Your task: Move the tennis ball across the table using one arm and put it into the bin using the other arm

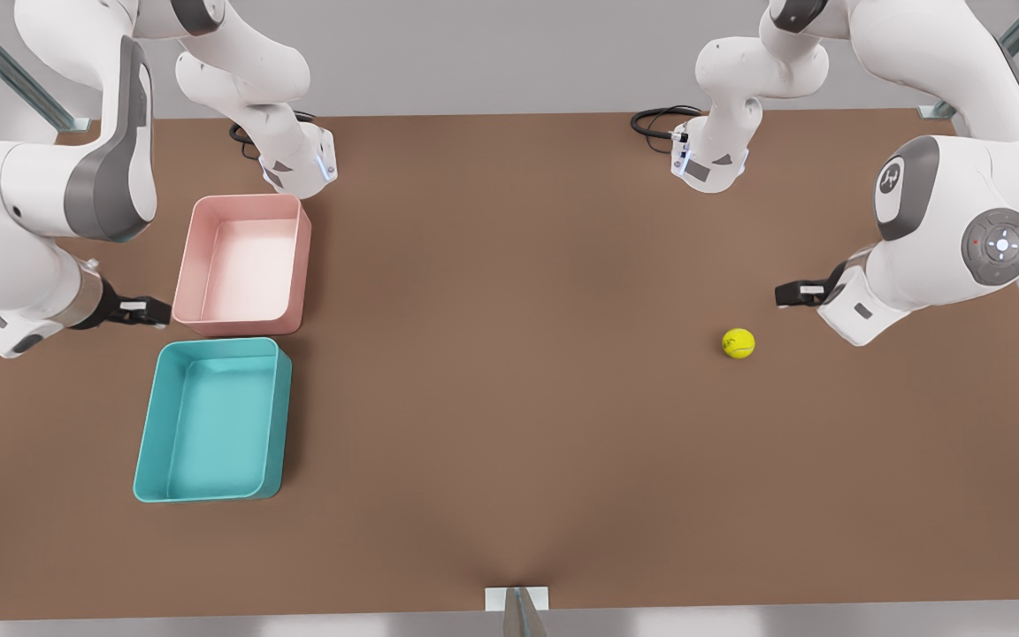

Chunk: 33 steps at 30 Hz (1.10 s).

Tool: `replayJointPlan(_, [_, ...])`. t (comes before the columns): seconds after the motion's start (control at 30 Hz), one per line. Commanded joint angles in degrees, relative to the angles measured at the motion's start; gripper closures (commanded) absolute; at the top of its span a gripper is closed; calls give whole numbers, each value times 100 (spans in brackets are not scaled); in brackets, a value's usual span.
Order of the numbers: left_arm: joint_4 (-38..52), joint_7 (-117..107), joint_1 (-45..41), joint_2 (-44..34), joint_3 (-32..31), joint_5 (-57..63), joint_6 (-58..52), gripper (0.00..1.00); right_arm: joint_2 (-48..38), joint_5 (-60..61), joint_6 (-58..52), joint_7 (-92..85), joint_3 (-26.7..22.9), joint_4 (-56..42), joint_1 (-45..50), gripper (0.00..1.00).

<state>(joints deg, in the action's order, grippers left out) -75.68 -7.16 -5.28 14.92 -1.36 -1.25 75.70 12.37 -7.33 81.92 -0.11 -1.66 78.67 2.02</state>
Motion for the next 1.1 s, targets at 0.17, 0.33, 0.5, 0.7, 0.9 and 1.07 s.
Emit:
replayJointPlan(0.17, [-842, 2111, 36, 55, 198, -6, 1174, 79, 82, 197, 79, -50, -36, 131, 26, 0])
replayJointPlan(0.33, [-2256, 8387, 300, 318, 426, 229, 3292, 79, 73, 706, 140, 3, -72, 263, -167, 0])
replayJointPlan(0.5, [-3805, 11157, 458, 336, 646, 591, 4356, 79, 425, 452, 588, -33, -72, 263, -246, 0])
replayJointPlan(0.7, [-4139, 12872, 458, 477, 664, 565, 4541, 79, -94, 548, 439, -50, -45, 571, -229, 0])
replayJointPlan(0.9, [-4587, 11764, 484, 626, 655, 916, 6097, 79, -94, 592, 430, -50, -45, 615, -229, 0])
replayJointPlan(1.07, [-5009, 11668, 467, 670, 655, 916, 6088, 79, -76, 592, 430, -50, -36, 650, -229, 0])
